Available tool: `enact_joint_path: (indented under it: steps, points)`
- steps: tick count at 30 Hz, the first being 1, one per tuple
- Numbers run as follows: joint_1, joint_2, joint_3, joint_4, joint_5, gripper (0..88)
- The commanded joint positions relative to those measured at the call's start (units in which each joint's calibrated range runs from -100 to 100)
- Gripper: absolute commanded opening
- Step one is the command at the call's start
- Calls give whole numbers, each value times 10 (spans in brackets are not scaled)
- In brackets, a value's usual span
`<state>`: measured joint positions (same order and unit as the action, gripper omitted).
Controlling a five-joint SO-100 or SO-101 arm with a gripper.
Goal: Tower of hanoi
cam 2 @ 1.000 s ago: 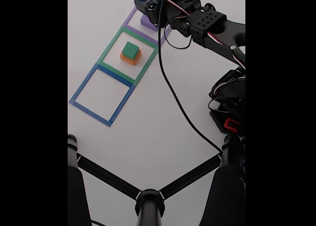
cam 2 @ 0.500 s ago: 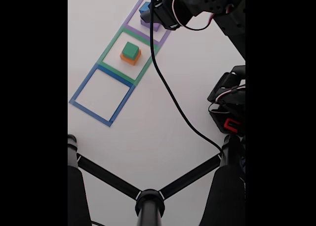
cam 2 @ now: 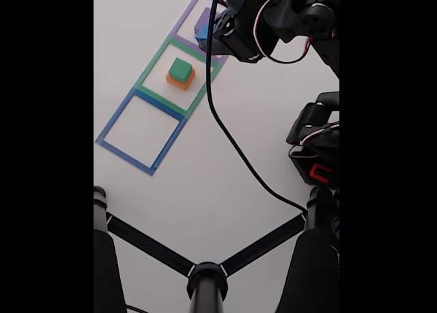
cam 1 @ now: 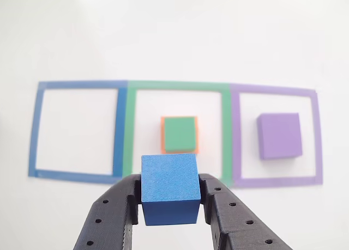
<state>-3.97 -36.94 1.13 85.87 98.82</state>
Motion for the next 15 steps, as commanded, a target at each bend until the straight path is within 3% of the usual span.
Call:
enact_joint_path:
  steps: [1, 15]
  points:
    - [15, -66, 163, -146, 12, 53]
    - [32, -82, 566, -628, 12, 52]
